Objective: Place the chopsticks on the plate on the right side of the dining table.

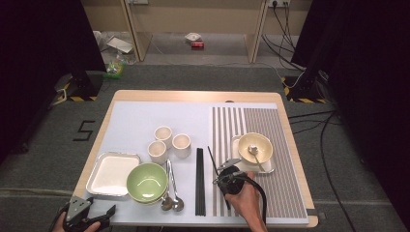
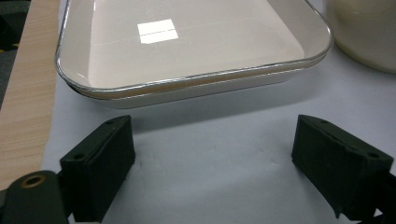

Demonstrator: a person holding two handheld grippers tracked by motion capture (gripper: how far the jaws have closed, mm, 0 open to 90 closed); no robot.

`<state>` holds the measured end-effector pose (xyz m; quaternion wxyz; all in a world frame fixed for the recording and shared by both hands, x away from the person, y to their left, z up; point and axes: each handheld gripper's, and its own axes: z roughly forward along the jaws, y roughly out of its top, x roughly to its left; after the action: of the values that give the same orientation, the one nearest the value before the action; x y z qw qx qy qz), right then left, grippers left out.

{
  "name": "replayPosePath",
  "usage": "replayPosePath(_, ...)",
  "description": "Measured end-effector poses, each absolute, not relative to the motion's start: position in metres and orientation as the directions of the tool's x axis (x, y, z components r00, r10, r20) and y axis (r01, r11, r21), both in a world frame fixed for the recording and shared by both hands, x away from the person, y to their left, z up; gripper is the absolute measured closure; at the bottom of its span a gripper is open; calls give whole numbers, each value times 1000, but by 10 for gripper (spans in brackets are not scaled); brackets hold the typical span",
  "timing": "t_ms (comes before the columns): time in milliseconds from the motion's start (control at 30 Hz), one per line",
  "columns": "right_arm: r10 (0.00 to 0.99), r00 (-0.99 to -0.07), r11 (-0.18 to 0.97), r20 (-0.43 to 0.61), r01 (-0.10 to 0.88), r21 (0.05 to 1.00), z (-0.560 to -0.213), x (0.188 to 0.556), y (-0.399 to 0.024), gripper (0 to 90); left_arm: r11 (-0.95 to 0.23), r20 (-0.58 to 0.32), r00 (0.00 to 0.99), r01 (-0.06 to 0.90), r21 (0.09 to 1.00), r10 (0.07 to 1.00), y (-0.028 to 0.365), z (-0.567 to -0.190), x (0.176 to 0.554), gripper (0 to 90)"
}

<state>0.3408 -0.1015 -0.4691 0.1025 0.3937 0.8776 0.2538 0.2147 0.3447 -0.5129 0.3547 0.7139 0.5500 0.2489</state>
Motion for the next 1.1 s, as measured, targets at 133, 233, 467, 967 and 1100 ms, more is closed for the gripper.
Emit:
replayPosePath(133,746,-666,562,15,642,521,-468,339,-107,821,-143,-34,269,611,779,962,345,-513,215,120)
replayPosePath(233,748,-664,561,18,646,517,-467,336,-111,831,-142,-35,270,608,781,962,345,-513,215,120)
replayPosePath(467,743,-669,572,15,647,504,-466,328,-119,840,-144,-34,269,612,778,962,345,-513,215,119)
replayPosePath(967,759,-651,562,19,669,486,-457,332,-107,625,-142,-35,270,608,781,962,345,-513,215,120)
replayPosePath(1100,759,-651,557,25,668,493,-457,335,-109,628,-141,-39,271,611,779,962,344,-513,215,120)
